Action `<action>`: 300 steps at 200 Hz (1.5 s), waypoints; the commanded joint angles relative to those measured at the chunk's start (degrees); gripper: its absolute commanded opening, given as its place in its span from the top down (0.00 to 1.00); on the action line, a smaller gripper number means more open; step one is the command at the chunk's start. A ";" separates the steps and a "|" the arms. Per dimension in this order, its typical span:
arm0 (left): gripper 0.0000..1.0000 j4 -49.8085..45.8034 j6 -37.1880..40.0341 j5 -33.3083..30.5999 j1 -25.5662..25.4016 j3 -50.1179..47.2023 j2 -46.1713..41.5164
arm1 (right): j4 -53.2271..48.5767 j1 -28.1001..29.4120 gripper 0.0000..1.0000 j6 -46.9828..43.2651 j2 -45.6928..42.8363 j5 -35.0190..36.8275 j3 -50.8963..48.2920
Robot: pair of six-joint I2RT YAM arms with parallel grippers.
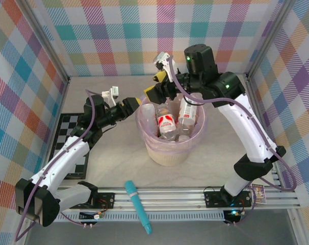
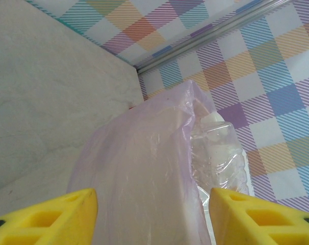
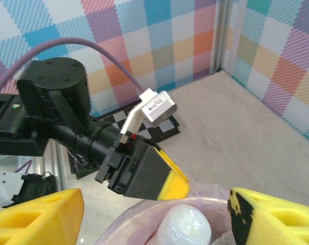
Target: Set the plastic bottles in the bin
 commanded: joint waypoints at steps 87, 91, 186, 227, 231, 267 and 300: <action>0.44 1.09 3.32 -8.11 -11.69 8.86 8.80 | -9.93 -27.94 0.27 23.74 -6.05 4.51 -8.06; 0.44 1.36 3.49 -8.32 -12.05 9.41 9.74 | -9.69 -29.96 0.27 24.02 -6.59 3.83 -9.00; 0.00 -7.18 19.32 -11.17 -3.83 21.00 10.66 | 7.03 -49.67 0.01 23.95 -21.10 7.19 -45.99; 0.00 -14.12 21.13 -10.47 7.70 19.75 5.63 | 12.96 -49.63 0.01 26.19 -21.07 1.07 -55.03; 0.00 -14.34 20.99 -10.58 8.74 19.03 5.72 | 13.38 -49.73 0.01 26.33 -20.52 1.38 -55.43; 0.00 -14.86 23.11 -17.90 12.18 9.02 7.52 | 14.33 -48.96 0.01 23.90 -13.95 3.32 -57.00; 0.00 -11.48 30.85 -36.57 12.11 -1.68 7.38 | 33.62 -46.73 0.01 16.24 -18.05 11.91 -73.05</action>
